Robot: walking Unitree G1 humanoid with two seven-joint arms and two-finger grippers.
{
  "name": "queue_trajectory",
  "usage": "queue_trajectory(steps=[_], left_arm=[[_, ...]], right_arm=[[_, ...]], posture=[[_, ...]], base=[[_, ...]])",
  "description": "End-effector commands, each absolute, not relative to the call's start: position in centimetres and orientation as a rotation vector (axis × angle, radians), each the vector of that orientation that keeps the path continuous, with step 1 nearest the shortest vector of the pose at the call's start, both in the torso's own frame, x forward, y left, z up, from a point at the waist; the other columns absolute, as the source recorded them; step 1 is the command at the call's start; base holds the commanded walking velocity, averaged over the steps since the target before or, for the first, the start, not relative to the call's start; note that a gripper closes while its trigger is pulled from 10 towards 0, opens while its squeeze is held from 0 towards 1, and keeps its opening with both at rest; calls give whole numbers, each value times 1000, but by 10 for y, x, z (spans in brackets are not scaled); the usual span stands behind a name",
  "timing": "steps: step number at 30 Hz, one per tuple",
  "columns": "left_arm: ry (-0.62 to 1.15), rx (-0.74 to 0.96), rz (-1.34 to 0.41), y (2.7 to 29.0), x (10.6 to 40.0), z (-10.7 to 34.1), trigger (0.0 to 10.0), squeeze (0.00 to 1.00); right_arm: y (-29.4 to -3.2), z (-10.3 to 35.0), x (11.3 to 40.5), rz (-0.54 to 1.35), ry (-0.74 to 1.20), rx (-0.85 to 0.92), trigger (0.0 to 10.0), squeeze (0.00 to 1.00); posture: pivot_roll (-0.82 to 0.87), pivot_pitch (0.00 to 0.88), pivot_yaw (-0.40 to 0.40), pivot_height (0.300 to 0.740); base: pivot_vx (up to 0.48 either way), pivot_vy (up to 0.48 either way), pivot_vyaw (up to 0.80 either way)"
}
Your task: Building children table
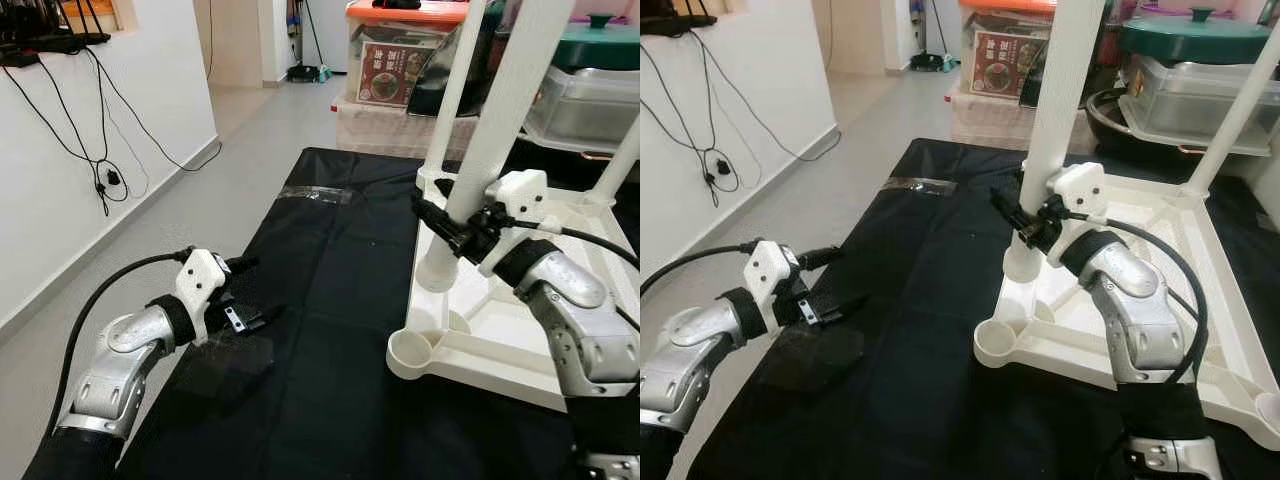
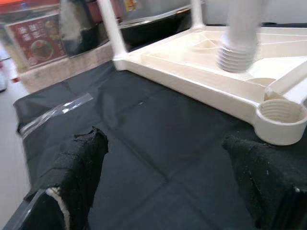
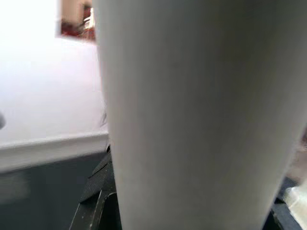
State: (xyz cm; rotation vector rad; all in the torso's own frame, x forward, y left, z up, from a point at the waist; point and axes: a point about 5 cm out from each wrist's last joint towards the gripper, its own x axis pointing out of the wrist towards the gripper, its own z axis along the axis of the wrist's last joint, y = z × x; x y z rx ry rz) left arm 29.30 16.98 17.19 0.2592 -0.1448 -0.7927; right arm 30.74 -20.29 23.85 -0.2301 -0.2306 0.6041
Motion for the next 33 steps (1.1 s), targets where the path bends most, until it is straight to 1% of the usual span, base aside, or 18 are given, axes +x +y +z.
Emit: queue_trajectory(steps=[1,4,7,13,30,33], left_arm=[[-104,259,-736,180,289,165,10000,0],[-99,258,-722,182,287,164,10000,0],[-94,245,-670,189,284,162,10000,0],[-79,254,-622,197,285,160,10000,0],[-67,246,-580,199,285,154,10000,0],[-68,243,-578,197,286,153,10000,0]], right_arm=[[-199,230,297,709,-197,-259,0,0],[-197,226,293,744,-179,-263,0,0],[-187,219,286,833,-159,-272,0,0],[-179,213,280,906,-137,-282,0,0],[-175,197,271,956,-91,-283,0,0],[-182,191,271,944,-63,-305,0,0]], posture=[[92,0,-62,740],[96,0,-66,740],[101,0,-67,740],[103,0,-68,740],[102,0,-70,740],[97,0,-71,740]], base=[[0,0,0],[0,0,0],[0,0,0],[0,0,0],[0,0,0],[0,0,0]])
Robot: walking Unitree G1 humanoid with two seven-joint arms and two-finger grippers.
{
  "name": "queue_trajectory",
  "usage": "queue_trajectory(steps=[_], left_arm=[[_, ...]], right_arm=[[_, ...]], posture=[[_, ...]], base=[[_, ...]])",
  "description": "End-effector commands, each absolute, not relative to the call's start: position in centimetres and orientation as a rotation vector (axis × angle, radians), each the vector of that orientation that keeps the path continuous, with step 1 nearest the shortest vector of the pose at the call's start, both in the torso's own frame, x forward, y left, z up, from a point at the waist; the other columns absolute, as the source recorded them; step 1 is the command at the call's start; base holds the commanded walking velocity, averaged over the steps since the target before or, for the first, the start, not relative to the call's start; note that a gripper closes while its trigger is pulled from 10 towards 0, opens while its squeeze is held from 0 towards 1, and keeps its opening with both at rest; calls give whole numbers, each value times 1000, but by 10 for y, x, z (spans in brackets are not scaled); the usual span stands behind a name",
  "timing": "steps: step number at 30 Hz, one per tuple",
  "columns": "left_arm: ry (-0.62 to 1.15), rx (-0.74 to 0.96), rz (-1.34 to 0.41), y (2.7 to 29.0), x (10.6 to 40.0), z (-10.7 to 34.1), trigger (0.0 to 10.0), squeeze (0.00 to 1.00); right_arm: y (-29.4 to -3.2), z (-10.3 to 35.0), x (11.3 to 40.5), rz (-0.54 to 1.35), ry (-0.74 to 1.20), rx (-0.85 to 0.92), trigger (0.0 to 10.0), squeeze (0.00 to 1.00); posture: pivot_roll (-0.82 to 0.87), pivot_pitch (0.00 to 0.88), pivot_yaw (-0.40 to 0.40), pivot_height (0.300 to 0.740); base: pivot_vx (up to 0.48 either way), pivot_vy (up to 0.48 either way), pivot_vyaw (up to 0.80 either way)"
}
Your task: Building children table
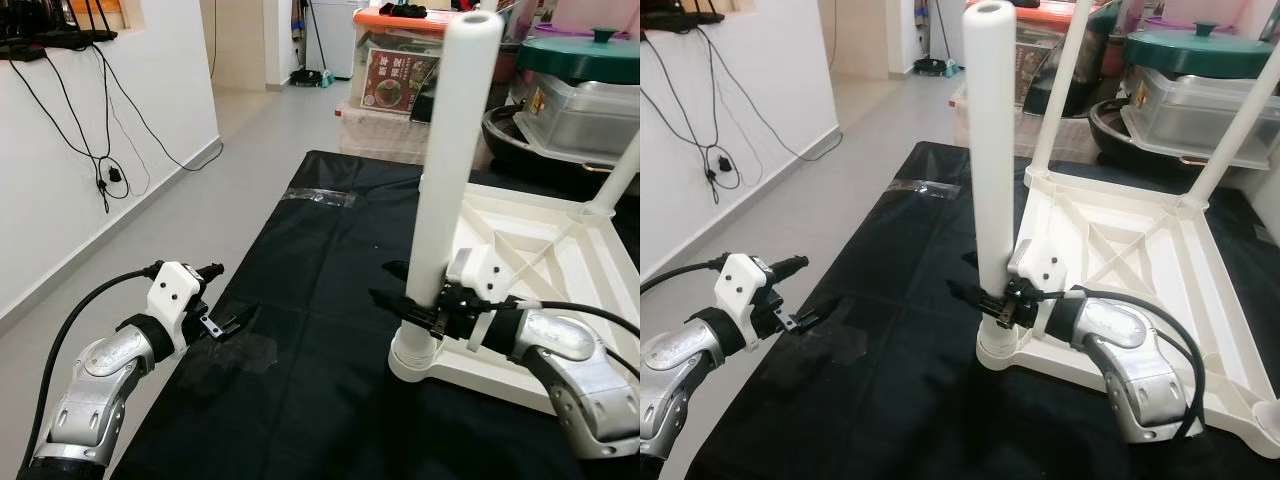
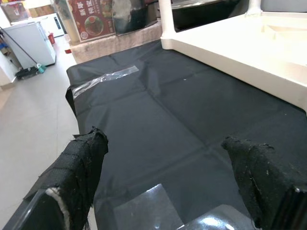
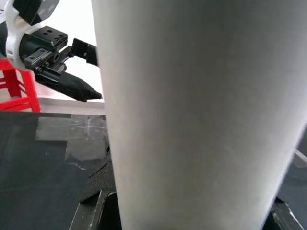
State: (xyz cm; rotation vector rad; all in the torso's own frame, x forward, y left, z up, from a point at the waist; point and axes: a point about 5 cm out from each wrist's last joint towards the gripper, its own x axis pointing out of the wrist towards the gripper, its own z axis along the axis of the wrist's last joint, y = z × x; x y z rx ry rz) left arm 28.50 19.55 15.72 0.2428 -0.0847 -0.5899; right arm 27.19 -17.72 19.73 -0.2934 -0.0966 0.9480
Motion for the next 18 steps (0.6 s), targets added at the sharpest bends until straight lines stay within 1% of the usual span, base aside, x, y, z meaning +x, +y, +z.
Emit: queue_trajectory(steps=[1,9,10,12,15,18], left_arm=[[-68,243,-577,197,286,153,10000,0],[-67,236,-570,196,284,152,10000,0],[-63,216,-559,197,283,151,10000,0],[-63,210,-555,197,283,151,10000,0],[-62,206,-552,198,284,151,10000,0],[-60,201,-549,198,284,150,10000,0]], right_arm=[[-184,190,272,939,-57,-308,0,0],[-181,188,270,953,-55,-280,0,0],[-177,189,271,959,-63,-233,0,0],[-176,189,271,959,-66,-222,0,0],[-170,186,270,961,-70,-157,0,0],[-163,179,263,982,-59,-129,0,0]], posture=[[98,0,-72,740],[105,0,-78,740],[108,0,-81,740],[108,0,-81,740],[106,0,-83,740],[103,0,-81,740]], base=[[0,0,0],[0,0,0],[0,0,0],[0,0,0],[0,0,0],[0,0,0]])
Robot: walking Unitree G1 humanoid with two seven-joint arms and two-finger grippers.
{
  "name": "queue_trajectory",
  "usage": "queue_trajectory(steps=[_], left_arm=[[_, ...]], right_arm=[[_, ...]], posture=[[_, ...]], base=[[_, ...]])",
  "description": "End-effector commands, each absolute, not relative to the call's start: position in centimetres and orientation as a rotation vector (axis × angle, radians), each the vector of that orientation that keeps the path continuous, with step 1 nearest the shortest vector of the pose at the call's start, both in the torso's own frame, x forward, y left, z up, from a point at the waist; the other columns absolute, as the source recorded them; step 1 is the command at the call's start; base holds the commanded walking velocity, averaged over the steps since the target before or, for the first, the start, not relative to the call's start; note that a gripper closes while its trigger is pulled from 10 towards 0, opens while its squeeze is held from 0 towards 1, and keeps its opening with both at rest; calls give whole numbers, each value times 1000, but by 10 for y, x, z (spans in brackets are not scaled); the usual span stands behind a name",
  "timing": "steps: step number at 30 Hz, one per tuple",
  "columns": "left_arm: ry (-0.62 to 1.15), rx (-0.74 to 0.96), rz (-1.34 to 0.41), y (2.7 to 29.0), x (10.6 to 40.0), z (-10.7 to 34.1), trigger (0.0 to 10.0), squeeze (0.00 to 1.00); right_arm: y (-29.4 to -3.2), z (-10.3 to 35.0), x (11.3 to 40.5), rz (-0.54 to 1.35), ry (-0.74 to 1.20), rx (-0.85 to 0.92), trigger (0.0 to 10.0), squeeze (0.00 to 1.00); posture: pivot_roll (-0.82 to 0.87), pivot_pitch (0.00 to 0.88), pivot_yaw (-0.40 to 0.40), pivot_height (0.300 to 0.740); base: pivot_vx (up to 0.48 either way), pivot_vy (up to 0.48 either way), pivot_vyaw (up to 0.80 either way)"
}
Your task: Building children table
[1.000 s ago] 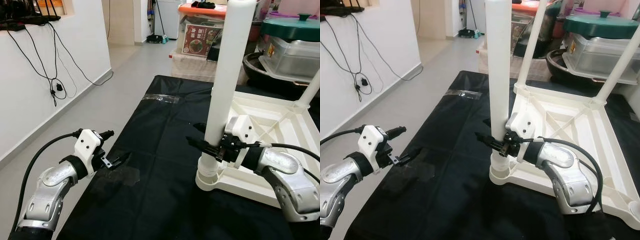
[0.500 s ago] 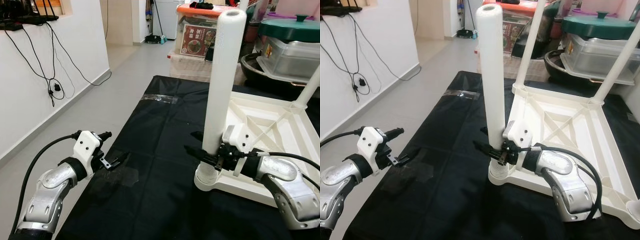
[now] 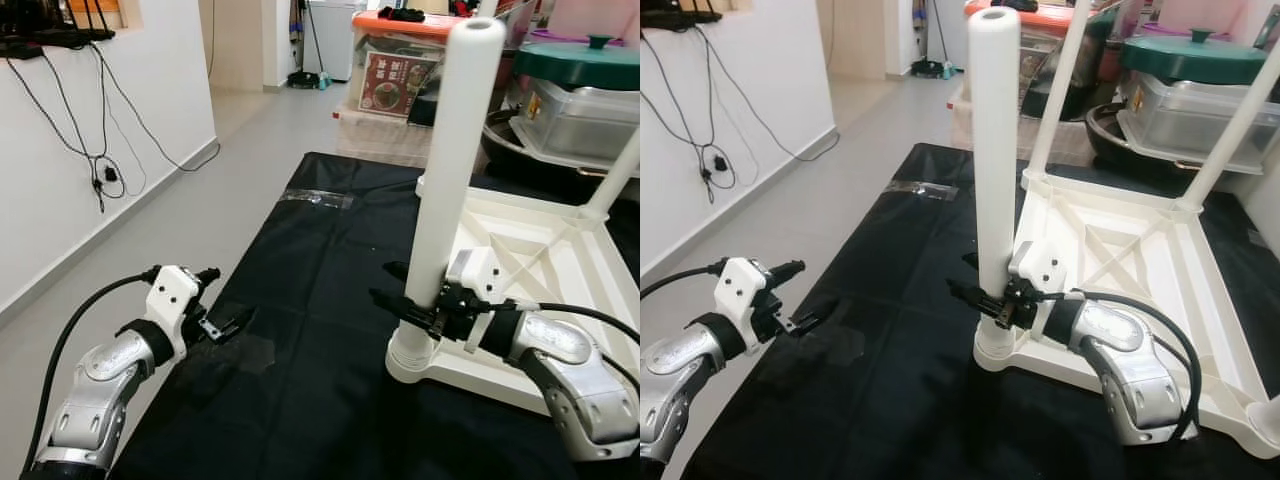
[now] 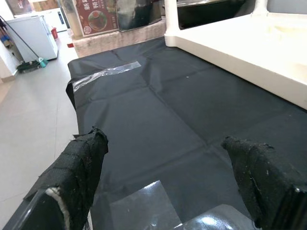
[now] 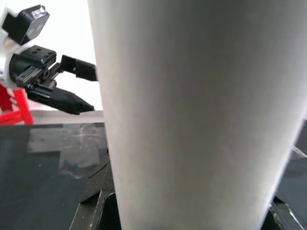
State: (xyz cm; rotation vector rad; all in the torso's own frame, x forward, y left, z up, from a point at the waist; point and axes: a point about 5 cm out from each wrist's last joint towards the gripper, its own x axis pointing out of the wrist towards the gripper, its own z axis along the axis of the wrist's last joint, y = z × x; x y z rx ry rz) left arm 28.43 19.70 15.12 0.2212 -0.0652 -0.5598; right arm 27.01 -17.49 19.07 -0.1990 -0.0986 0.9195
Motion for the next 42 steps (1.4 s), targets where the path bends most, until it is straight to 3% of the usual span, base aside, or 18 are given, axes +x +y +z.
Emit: queue_trajectory(steps=[1,11,19,23,24,34,38,42], left_arm=[[-60,201,-549,198,284,150,10000,0],[-56,192,-531,200,283,149,10000,0],[-58,178,-524,198,287,149,10000,0],[-58,175,-522,198,287,149,10000,0],[-55,175,-515,200,285,149,10000,0],[-52,175,-504,199,288,148,10000,0],[-53,175,-504,199,288,148,10000,0],[-51,175,-497,202,287,148,10000,0]], right_arm=[[-163,179,263,982,-59,-129,0,0],[-148,170,250,993,-47,-59,0,0],[-141,161,254,843,1,9,0,0],[-144,155,260,701,38,55,0,0],[-146,149,265,545,73,92,0,0],[-164,137,269,78,146,153,0,0],[-162,138,267,72,149,145,0,0],[-136,149,261,286,94,144,0,0]], posture=[[103,0,-81,740],[105,0,-77,740],[95,0,-71,740],[98,0,-71,740],[99,0,-71,740],[82,0,-57,740],[85,0,-58,740],[83,0,-56,740]], base=[[0,0,0],[0,0,0],[0,0,0],[0,0,0],[0,0,0],[0,0,0],[0,0,0],[0,0,0]])
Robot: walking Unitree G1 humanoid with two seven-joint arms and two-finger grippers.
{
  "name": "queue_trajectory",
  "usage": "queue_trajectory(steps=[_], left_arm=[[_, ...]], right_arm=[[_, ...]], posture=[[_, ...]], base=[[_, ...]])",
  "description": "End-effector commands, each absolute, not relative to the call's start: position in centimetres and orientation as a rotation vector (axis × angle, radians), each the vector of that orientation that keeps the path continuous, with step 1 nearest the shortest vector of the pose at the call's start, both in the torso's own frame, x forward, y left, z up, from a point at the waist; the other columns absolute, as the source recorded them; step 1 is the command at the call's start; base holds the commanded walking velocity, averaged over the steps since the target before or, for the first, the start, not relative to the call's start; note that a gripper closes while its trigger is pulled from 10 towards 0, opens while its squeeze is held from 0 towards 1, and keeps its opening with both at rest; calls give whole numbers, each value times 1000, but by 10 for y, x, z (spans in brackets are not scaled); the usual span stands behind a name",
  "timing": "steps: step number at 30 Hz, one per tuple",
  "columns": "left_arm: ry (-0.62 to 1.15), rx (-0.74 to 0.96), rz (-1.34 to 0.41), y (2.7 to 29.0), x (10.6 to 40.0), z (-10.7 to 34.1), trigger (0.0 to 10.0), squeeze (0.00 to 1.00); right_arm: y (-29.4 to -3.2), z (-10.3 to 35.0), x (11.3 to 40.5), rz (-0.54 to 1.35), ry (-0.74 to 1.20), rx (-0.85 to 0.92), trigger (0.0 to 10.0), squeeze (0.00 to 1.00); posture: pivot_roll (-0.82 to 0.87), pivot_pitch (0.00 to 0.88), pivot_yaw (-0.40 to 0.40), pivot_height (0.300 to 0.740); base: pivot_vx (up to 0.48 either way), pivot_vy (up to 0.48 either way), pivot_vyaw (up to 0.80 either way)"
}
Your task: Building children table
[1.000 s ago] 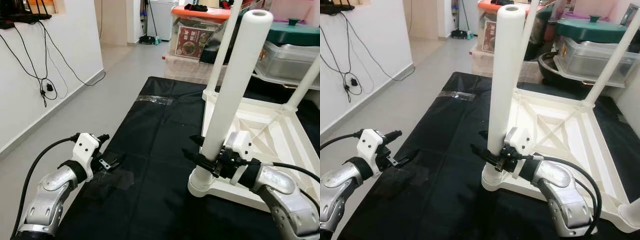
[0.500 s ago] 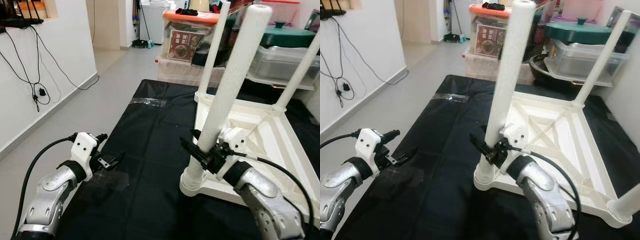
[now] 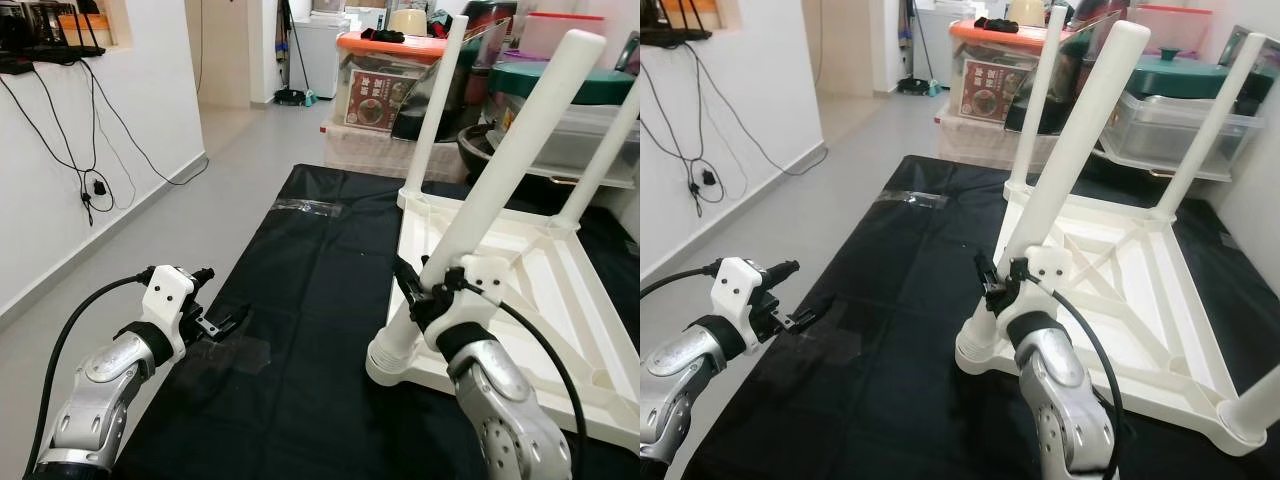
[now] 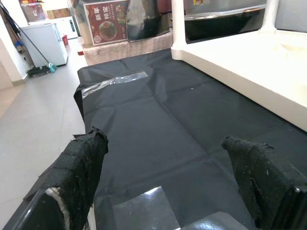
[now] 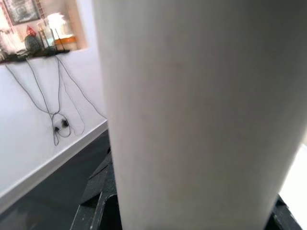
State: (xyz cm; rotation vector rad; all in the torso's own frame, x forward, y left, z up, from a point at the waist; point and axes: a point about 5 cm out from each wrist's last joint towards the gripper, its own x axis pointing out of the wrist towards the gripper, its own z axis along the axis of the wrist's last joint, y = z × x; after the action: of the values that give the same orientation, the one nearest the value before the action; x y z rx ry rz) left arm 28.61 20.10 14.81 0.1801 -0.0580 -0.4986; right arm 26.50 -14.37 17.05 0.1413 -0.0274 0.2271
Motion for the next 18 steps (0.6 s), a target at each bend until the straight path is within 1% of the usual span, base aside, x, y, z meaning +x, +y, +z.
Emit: queue_trajectory(steps=[1,2,3,4,5,6,8,10,12,14,18], left_arm=[[-49,176,-496,202,287,147,10000,0],[-48,176,-496,202,288,147,10000,0],[-48,176,-496,202,288,147,10000,0],[-49,175,-497,201,289,147,10000,0],[-50,175,-498,200,290,148,10000,0],[-50,175,-498,200,290,148,10000,0],[-56,171,-492,201,290,148,10000,0],[-56,171,-492,201,290,148,10000,0],[-54,168,-485,203,287,148,10000,0],[-54,168,-485,203,287,148,10000,0],[-48,157,-467,206,284,146,10000,0]], right_arm=[[-131,151,260,357,77,121,0,0],[-128,154,261,429,66,89,0,0],[-128,154,261,429,66,89,0,0],[-129,156,264,481,58,31,0,0],[-130,157,266,498,57,-6,0,0],[-130,157,266,498,57,-6,0,0],[-134,162,275,573,49,-97,0,0],[-134,162,275,573,49,-97,0,0],[-133,165,276,646,33,-111,0,0],[-133,165,276,646,33,-111,0,0],[-132,171,273,873,-16,-59,0,0]], posture=[[83,0,-56,740],[85,0,-56,740],[85,0,-56,740],[86,0,-61,740],[87,0,-63,740],[87,0,-63,740],[101,0,-78,740],[101,0,-78,740],[116,0,-91,740],[116,0,-91,740],[125,0,-102,740]], base=[[0,0,0],[0,0,0],[0,0,0],[0,0,0],[0,0,0],[0,0,0],[0,0,0],[0,0,0],[0,0,0],[0,0,0],[0,0,0]])
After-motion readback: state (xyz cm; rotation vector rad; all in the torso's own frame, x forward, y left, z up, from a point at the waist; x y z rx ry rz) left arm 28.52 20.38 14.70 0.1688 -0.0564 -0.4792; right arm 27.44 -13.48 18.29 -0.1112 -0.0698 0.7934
